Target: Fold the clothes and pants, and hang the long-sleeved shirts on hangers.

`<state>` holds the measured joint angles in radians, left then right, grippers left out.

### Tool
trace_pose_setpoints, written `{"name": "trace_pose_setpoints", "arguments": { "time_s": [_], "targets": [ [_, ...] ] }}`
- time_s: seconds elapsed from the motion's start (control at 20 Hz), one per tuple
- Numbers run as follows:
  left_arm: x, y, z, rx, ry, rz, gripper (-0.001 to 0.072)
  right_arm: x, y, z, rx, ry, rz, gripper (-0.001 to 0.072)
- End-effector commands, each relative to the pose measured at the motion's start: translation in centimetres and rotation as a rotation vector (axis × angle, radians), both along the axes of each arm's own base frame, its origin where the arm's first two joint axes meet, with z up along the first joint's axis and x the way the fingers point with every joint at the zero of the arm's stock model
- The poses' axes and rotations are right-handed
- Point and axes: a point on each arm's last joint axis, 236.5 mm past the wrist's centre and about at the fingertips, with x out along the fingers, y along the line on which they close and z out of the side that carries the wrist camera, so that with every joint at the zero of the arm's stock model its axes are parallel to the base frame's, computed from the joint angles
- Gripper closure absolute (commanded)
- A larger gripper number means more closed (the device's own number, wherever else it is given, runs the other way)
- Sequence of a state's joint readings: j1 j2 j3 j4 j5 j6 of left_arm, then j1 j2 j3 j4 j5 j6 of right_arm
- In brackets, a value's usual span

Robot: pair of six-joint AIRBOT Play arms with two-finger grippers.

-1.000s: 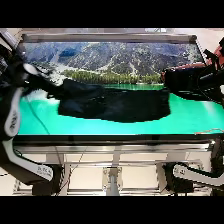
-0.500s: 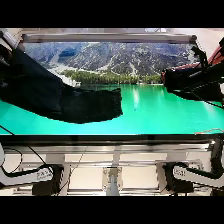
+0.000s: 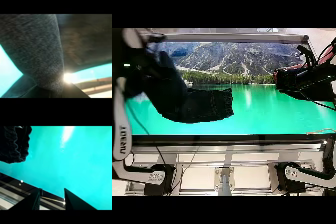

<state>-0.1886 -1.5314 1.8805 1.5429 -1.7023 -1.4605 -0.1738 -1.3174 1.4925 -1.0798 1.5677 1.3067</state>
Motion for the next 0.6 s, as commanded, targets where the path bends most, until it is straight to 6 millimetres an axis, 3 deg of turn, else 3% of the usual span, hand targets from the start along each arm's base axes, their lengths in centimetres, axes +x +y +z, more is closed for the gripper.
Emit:
{"name": "trace_pose_setpoints", "arguments": {
  "time_s": [0.0, 0.1, 0.25, 0.4, 0.55],
  "targets": [
    [-0.1, -8.2, -4.5, 0.007, 0.060, -0.137, 0.0686, 0.5, 0.0, 0.1, -0.002, -0.020, -0.009, 0.0403],
    [0.2, -13.2, -7.1, -0.036, 0.058, -0.192, 0.0685, 0.5, 0.0, 0.1, -0.002, -0.020, -0.009, 0.0403],
    [-1.4, -19.9, -10.7, -0.154, 0.131, -0.267, 0.0685, 0.5, 0.0, 0.1, -0.002, -0.020, -0.009, 0.0403],
    [-3.4, -23.0, -13.8, -0.230, 0.252, -0.284, 0.0683, 0.5, 0.0, 0.1, -0.002, -0.021, -0.009, 0.0403],
    [-3.9, -26.1, -14.7, -0.364, 0.304, -0.260, 0.0675, 0.5, 0.0, 0.1, -0.002, -0.021, -0.009, 0.0403]
  ]
}}
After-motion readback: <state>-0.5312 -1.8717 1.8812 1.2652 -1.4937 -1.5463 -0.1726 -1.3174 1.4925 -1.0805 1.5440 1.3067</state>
